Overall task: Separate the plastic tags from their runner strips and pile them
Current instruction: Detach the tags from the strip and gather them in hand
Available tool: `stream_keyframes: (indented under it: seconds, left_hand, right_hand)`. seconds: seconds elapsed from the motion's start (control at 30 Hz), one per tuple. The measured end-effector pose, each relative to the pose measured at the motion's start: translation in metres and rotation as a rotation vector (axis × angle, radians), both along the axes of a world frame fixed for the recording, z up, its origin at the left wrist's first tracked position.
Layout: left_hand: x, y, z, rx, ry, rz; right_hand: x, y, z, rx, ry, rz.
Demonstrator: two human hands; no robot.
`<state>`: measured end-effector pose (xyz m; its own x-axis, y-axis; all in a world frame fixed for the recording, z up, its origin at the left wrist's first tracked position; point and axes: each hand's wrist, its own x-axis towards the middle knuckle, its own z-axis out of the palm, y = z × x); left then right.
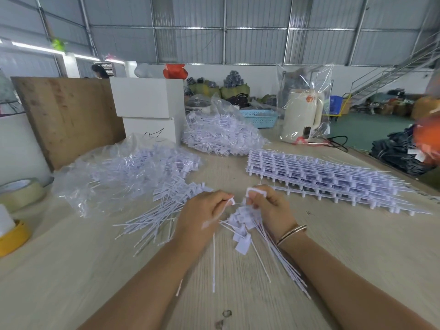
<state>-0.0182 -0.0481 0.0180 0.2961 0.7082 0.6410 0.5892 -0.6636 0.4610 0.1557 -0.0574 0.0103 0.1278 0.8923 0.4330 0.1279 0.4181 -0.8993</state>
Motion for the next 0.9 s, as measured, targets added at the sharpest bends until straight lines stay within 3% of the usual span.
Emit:
stream_keyframes:
  seconds: [0.03, 0.1, 0.27, 0.4, 0.5, 0.57, 0.77, 0.9]
  left_hand:
    - [-0.002, 0.0, 0.0, -0.006, -0.044, 0.003]
    - [-0.008, 0.001, 0.001, 0.012, -0.047, 0.045]
    - [-0.009, 0.002, -0.001, 0.066, 0.102, 0.094]
    - [-0.001, -0.003, 0.0, 0.081, 0.159, 0.103]
    - [0.006, -0.005, -0.001, 0.078, 0.24, 0.102]
    - [0.009, -0.006, -0.002, 0.073, 0.257, 0.084]
    - [0.008, -0.003, -0.004, 0.061, 0.254, 0.077]
    - [-0.002, 0.003, -0.008, 0.013, 0.238, 0.111]
  right_hand:
    - [0.005, 0.001, 0.001, -0.027, 0.069, -0.047]
    - [0.009, 0.004, 0.002, -0.078, 0.014, -0.117]
    - [-0.002, 0.01, -0.008, -0.195, -0.548, -0.232]
    - [-0.001, 0.007, -0.003, -0.154, -0.612, -0.333]
    - [-0.009, -0.002, 0.0, 0.014, -0.669, -0.221]
    - [-0.011, -0.004, -0.001, 0.0, -0.723, -0.15]
    - [-0.009, 0.0, -0.001, -0.08, -0.698, -0.094]
    - [-0.003, 0.002, 0.0, -0.083, -0.411, -0.015]
